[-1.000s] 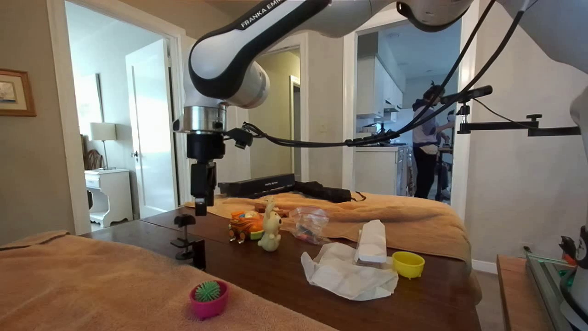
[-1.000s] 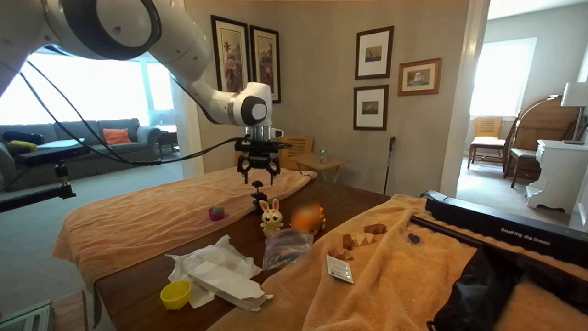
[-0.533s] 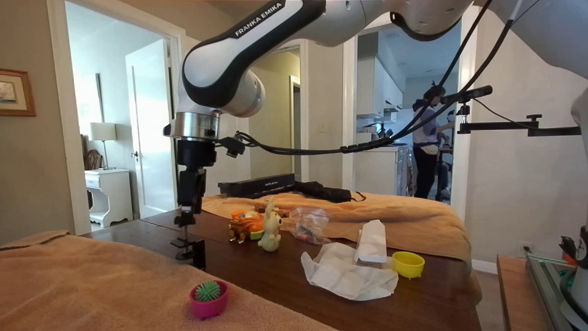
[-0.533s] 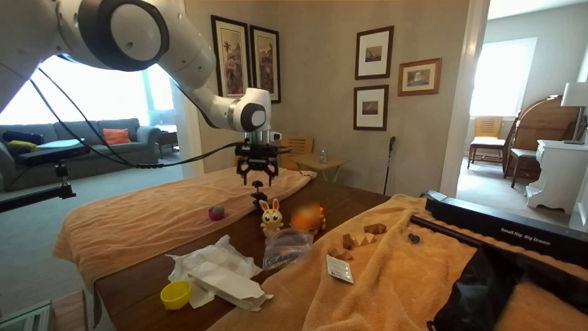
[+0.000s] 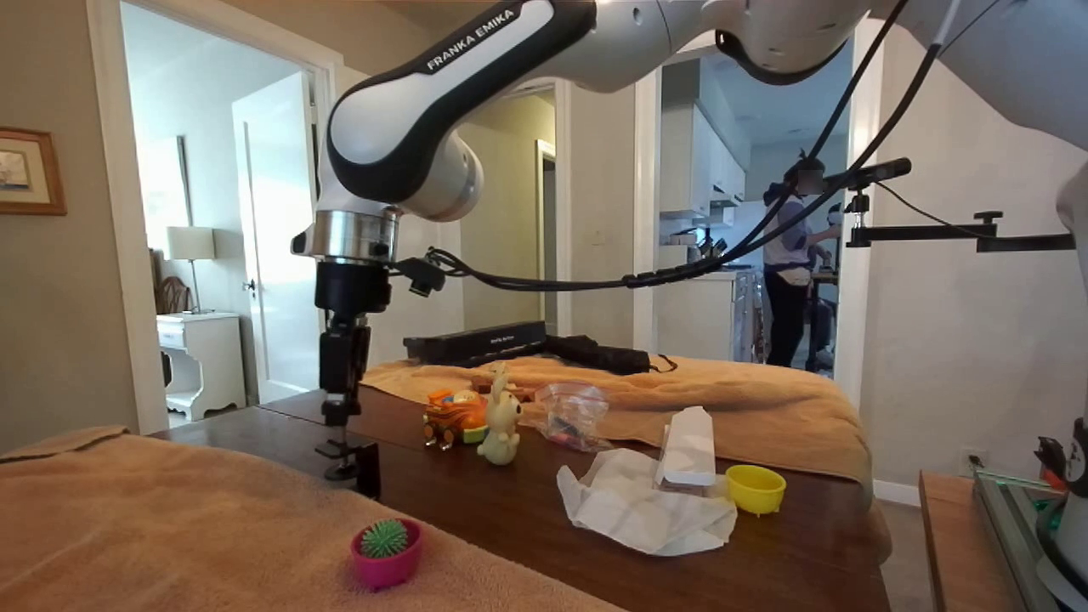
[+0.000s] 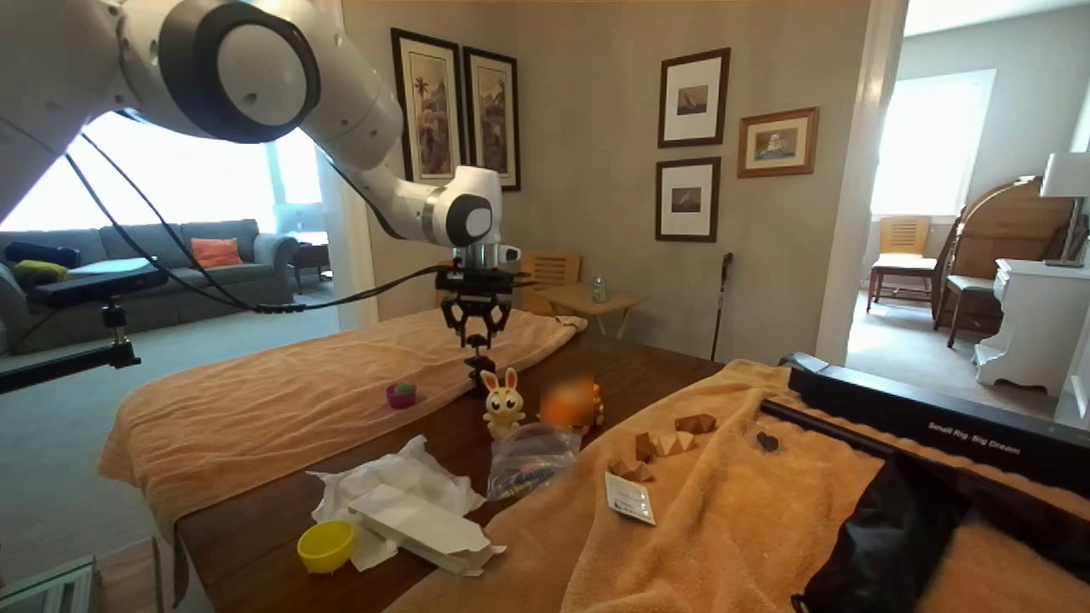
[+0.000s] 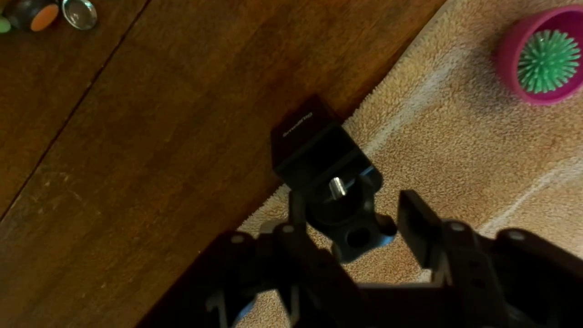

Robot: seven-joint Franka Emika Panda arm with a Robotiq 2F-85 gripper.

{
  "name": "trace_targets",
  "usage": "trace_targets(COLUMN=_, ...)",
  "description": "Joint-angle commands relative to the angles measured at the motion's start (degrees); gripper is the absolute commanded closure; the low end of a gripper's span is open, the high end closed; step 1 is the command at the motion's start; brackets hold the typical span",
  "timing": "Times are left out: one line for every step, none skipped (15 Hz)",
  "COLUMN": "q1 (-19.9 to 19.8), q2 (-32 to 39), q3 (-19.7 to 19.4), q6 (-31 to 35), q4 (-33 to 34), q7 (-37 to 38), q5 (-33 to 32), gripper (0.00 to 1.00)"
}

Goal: Move the black object to the left

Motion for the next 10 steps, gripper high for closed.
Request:
trace_targets(q1=-0.2, q2=1.2, q3=0.3, q6=0.5, q4=2.0, q7=-0.7, q5=0.9, gripper=0.76)
trace_targets(q1=-0.1, q2=1.0, q3=0.2, q6=0.6, q4=1.8, q7=-0.3, q5=0.8, gripper=0.76)
trace_targets(q1=0.0, q2=0.9, q3=0.0, q6=1.1, q4=1.5, q7=0.1, q5=0.7, gripper=0.76)
trace_targets(q1=0.4, q2=0.5, q3=-0.6, q6=2.1, q4=1.0, q7=1.4, q5=0.1, gripper=0.76)
trace_targets(q1=0.6, q2=0.3, q3=-0.9, q6=3.2, q4=0.6, q7=2.5, q5=0.1, gripper=0.76)
trace_targets(q1=1.3, q2=-0.2, q3=-1.8, q6=5.4, q4=-0.5, q7=5.4, q5=-0.2, gripper=0.76)
trace_targets(q1=1.8, q2=-0.4, q3=-2.5, q6=8.0, q4=-1.5, q7=8.8, q5=0.1, gripper=0.76)
trace_targets(q1=2.2, q2=-0.5, q3=-2.9, q6=9.2, q4=-2.0, q7=11.9, q5=0.6, gripper=0.76)
trace_targets(q1=2.6, q2=-0.7, q3=-3.3, q6=10.0, q4=-2.7, q7=15.0, q5=1.0, gripper=0.76)
trace_targets(q1=3.1, q2=-0.9, q3=-3.8, q6=10.6, q4=-3.5, q7=18.3, q5=1.2, gripper=0.76)
